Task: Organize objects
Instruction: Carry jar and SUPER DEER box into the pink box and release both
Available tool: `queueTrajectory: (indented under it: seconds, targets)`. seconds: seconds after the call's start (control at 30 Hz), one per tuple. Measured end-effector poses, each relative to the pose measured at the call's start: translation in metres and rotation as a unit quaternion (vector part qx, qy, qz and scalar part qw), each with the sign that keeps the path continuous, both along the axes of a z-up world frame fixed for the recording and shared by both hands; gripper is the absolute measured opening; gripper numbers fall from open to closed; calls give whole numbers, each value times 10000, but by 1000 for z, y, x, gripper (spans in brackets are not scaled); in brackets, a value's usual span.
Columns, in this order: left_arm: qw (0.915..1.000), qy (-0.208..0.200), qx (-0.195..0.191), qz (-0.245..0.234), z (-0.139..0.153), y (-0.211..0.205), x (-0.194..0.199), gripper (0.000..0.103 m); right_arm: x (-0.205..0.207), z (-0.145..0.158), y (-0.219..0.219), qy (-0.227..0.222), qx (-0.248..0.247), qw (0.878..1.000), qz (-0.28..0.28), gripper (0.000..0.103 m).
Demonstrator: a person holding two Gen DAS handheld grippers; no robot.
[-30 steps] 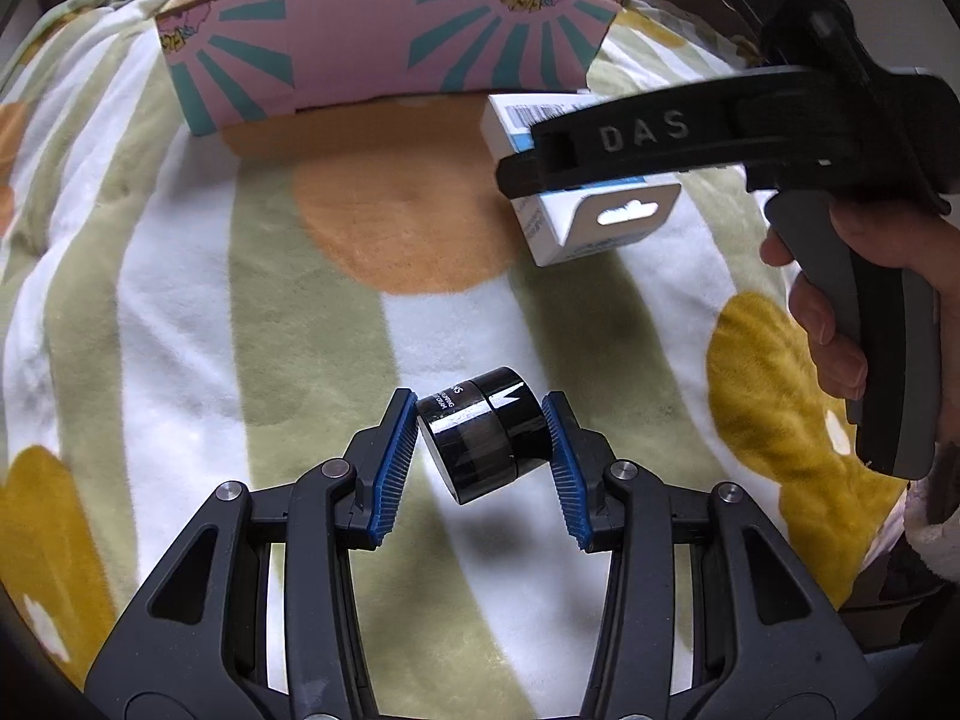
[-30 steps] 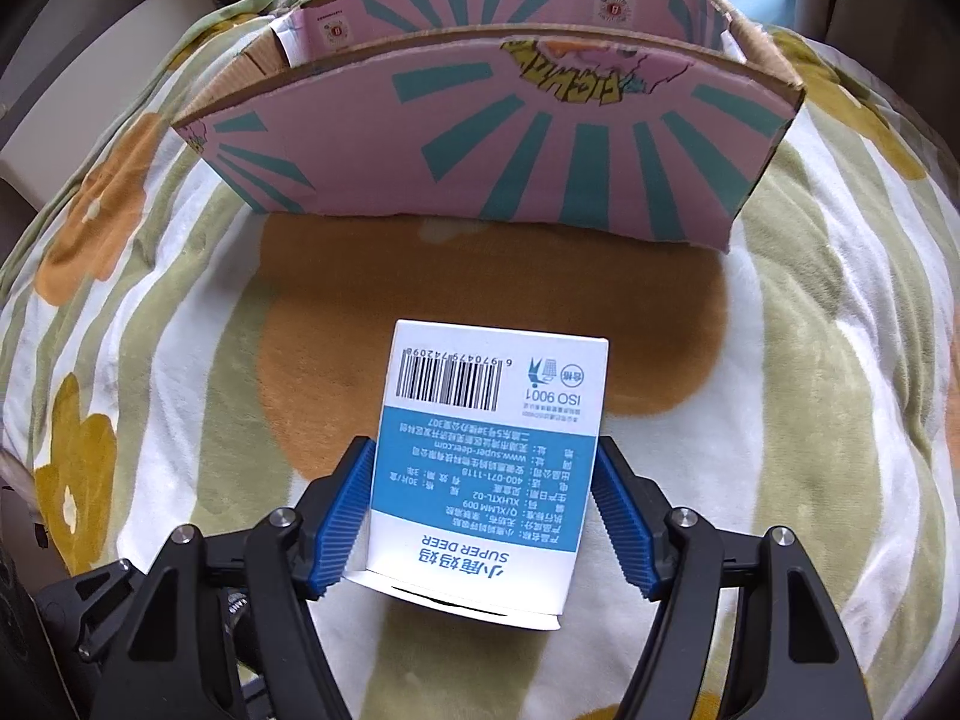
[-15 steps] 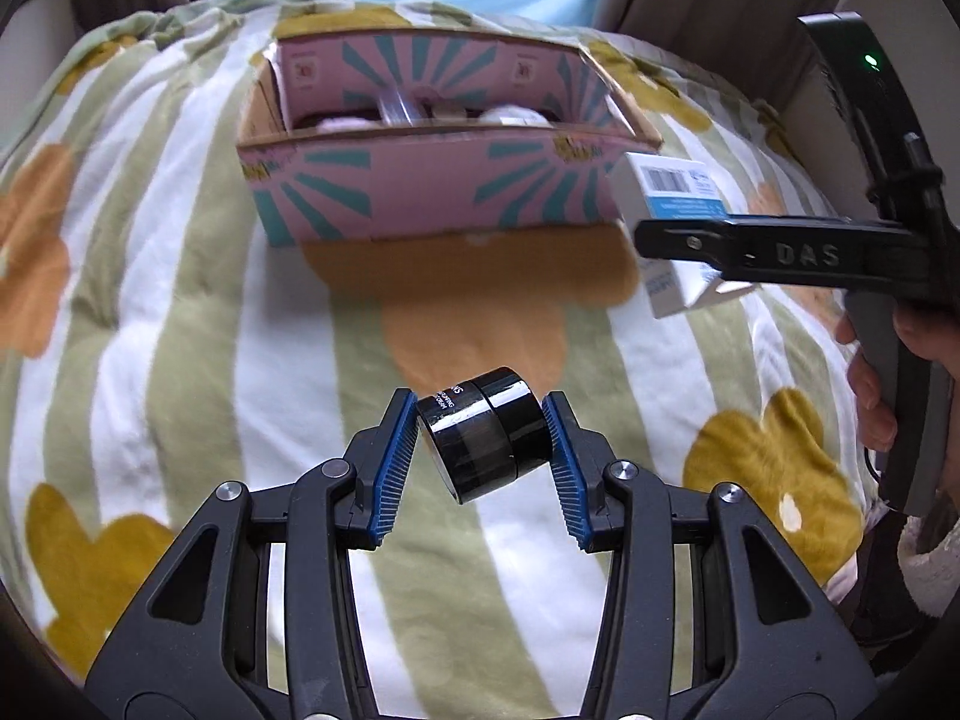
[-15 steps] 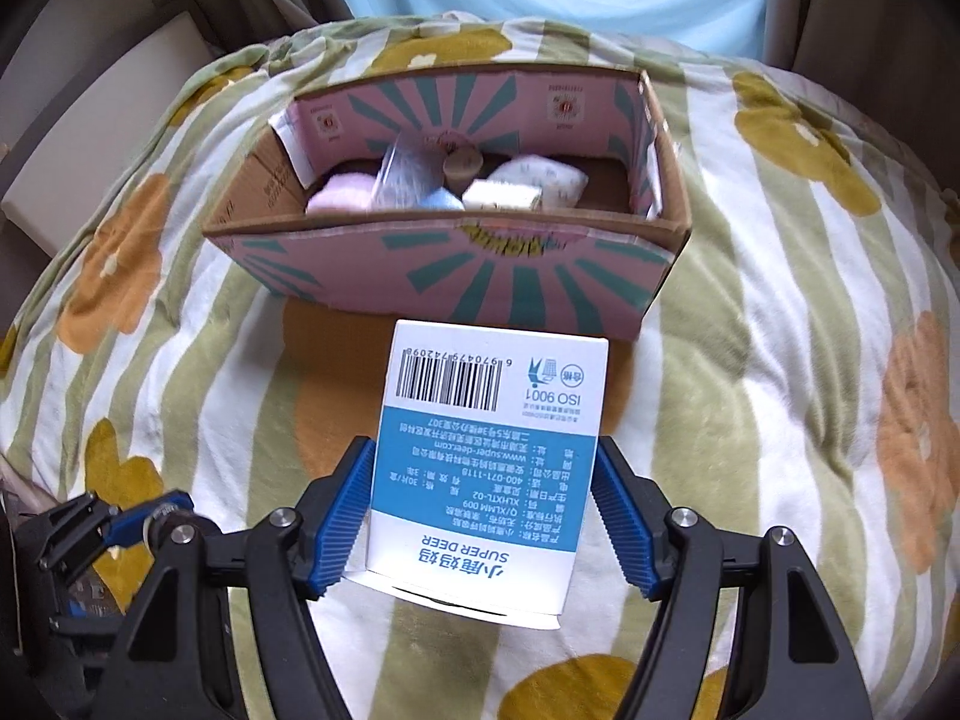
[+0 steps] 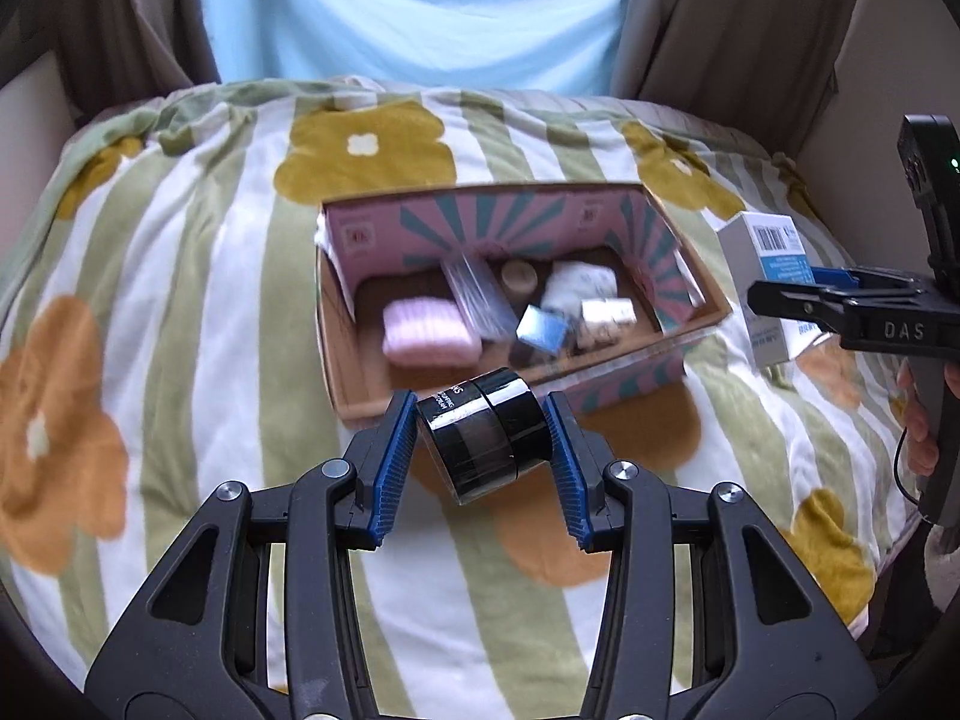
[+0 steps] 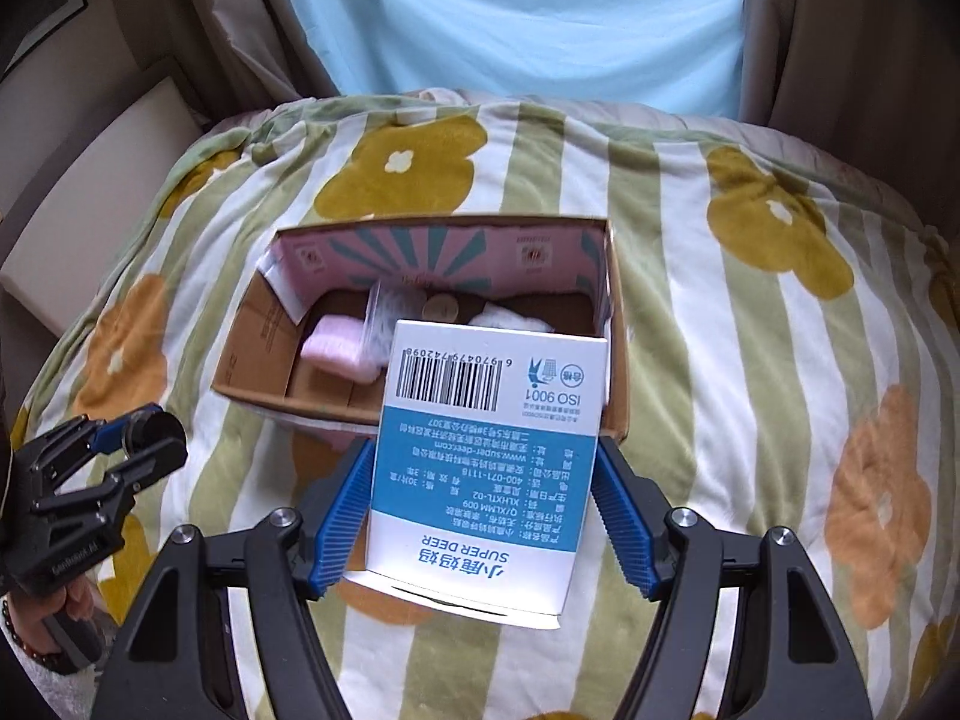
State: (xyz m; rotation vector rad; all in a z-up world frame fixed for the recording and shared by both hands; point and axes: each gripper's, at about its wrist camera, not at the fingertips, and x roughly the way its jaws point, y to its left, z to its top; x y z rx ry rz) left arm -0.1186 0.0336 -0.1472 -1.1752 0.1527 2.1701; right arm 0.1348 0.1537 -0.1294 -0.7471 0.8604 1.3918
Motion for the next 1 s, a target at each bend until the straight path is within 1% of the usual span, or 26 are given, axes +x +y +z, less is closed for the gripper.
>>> queueTrajectory:
  seconds: [0.07, 0.23, 0.3, 0.47, 0.57, 0.8, 0.9, 0.97, 1.0]
  targets:
    - [10000, 22, 23, -34, 2, 6, -22, 40, 3, 4, 14, 76, 15, 10000, -51, 67]
    - [9999, 9, -7, -116, 1, 27, -74, 40, 6, 4, 47, -10, 3, 10000, -44, 67]
    - [9998, -57, -117, -124, -6, 37, -94, 40, 9, -2, 60, -16, -38, 10000, -65, 67]
    - [9993, -309, -165, -149, -29, 55, -134, 40, 16, -22, 88, -14, -190, 9997, -153, 67]
    - [9987, -396, -245, -192, -43, 65, -148, 40, 21, -34, 99, -3, -280, 9994, -196, 67]
    - [9969, -531, -472, -352, -67, 83, -164, 40, 28, -58, 111, 41, -513, 9984, -220, 67]
    - [9963, -573, -517, -377, -71, 85, -166, 40, 29, -61, 114, 146, -541, 9982, -234, 67]
    - [9960, -686, -481, -309, -73, 86, -169, 40, 32, -60, 116, 244, -499, 9981, -250, 67]
    - [9956, -747, -479, -294, -73, 87, -170, 42, 33, -59, 118, 308, -465, 9981, -259, 68]
